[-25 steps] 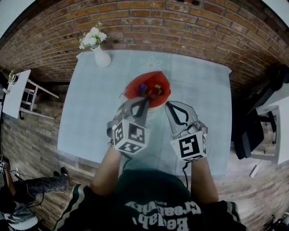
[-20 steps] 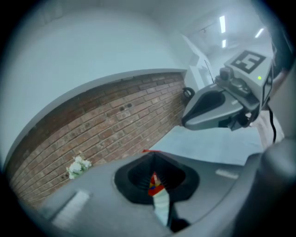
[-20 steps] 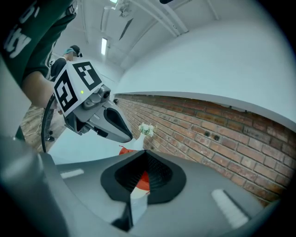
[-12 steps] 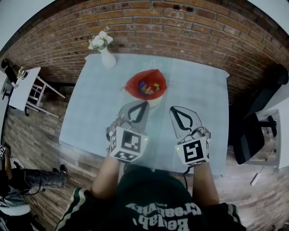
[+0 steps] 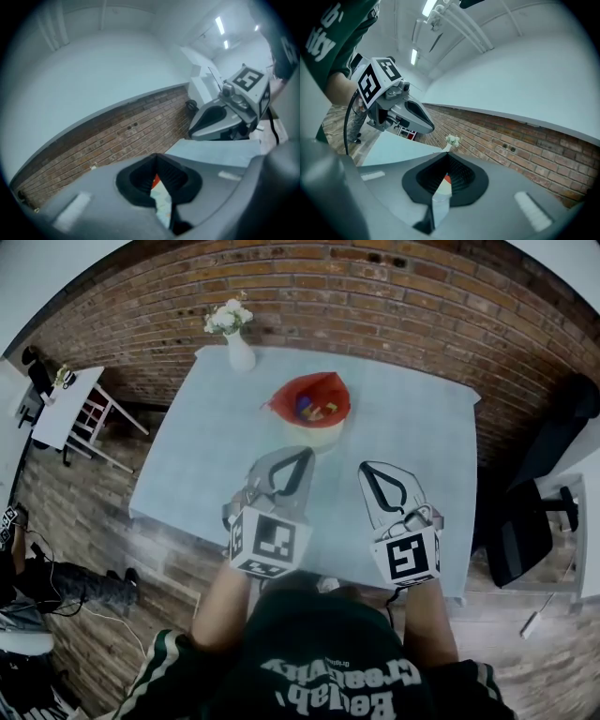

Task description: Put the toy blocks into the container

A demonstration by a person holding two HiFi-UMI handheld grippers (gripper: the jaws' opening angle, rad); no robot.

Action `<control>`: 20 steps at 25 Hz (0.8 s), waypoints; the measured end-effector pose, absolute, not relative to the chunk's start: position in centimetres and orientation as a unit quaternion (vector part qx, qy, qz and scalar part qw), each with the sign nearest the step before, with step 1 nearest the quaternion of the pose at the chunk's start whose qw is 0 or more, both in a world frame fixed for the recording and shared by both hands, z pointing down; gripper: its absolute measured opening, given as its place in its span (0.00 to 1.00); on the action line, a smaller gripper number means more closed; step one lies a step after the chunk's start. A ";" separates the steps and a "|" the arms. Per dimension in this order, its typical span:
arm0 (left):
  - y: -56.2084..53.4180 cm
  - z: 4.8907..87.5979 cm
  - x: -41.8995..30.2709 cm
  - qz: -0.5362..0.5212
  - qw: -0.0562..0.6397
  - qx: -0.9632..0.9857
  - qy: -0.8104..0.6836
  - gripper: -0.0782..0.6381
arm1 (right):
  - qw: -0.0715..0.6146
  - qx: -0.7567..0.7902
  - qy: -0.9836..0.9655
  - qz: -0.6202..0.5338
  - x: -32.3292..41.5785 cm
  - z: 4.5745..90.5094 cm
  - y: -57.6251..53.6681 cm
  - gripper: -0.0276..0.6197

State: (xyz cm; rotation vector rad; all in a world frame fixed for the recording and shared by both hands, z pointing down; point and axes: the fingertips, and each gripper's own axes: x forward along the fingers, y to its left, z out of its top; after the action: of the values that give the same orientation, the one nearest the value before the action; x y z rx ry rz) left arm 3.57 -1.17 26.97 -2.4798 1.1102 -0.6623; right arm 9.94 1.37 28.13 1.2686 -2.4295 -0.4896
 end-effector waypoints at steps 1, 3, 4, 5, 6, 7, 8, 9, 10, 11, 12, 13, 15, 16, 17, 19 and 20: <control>-0.7 26.7 3.6 -0.231 0.175 -0.873 0.391 0.11 | 0.175 0.447 -0.860 -0.175 9.8 27.9 1.7 0.05; 0.3 26.4 3.6 -0.227 0.181 -0.873 0.392 0.12 | 0.169 0.444 -0.862 -0.177 9.6 27.6 2.4 0.05; 0.7 26.2 3.5 -0.224 0.184 -0.873 0.393 0.12 | 0.167 0.443 -0.863 -0.179 9.5 27.4 2.7 0.05; 1.1 26.1 3.5 -0.220 0.187 -0.872 0.396 0.12 | 0.166 0.441 -0.863 -0.182 9.3 27.4 3.0 0.05; 1.4 25.9 3.4 -0.217 0.190 -0.871 0.399 0.12 | 0.166 0.440 -0.863 -0.184 9.2 27.3 3.2 0.05; 1.6 25.8 3.4 -0.214 0.193 -0.869 0.401 0.11 | 0.164 0.438 -0.864 -0.187 9.1 27.2 3.4 0.05; 1.9 25.7 3.4 -0.212 0.196 -0.869 0.403 0.12 | 0.163 0.438 -0.864 -0.189 9.0 27.2 3.6 0.05; 2.1 25.7 3.5 -0.210 0.197 -0.868 0.404 0.12 | 0.162 0.437 -0.864 -0.190 9.0 27.2 3.9 0.05; 2.3 25.7 3.5 -0.208 0.198 -0.869 0.404 0.11 | 0.160 0.437 -0.864 -0.191 9.0 27.2 4.1 0.05; 2.6 25.7 3.5 -0.207 0.199 -0.868 0.404 0.12 | 0.159 0.437 -0.864 -0.191 8.9 27.2 4.4 0.05; 2.9 25.7 3.4 -0.206 0.200 -0.868 0.405 0.12 | 0.158 0.437 -0.864 -0.192 8.9 27.2 4.6 0.05; 3.3 25.7 3.3 -0.207 0.202 -0.867 0.405 0.12 | 0.158 0.439 -0.863 -0.193 8.8 27.1 4.9 0.05; 3.8 25.8 3.3 -0.208 0.203 -0.867 0.404 0.12 | 0.165 0.442 -0.858 -0.200 8.8 27.1 5.3 0.05; 3.8 25.8 3.3 -0.208 0.204 -0.868 0.403 0.11 | 0.168 0.443 -0.857 -0.204 8.7 27.1 5.4 0.05; 3.7 25.8 3.4 -0.209 0.205 -0.867 0.402 0.12 | 0.170 0.442 -0.857 -0.206 8.7 27.1 5.4 0.05; 3.6 25.7 3.6 -0.213 0.211 -0.866 0.401 0.12 | 0.171 0.439 -0.858 -0.207 8.5 27.0 5.3 0.05; 3.5 25.7 3.7 -0.214 0.213 -0.866 0.399 0.11 | 0.171 0.438 -0.858 -0.207 8.5 26.9 5.3 0.05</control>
State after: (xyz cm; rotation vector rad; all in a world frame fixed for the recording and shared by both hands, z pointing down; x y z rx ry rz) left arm 3.69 3.55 25.66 -2.4023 1.1084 -0.5931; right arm 8.51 5.26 26.92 1.2427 -2.4371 -0.5887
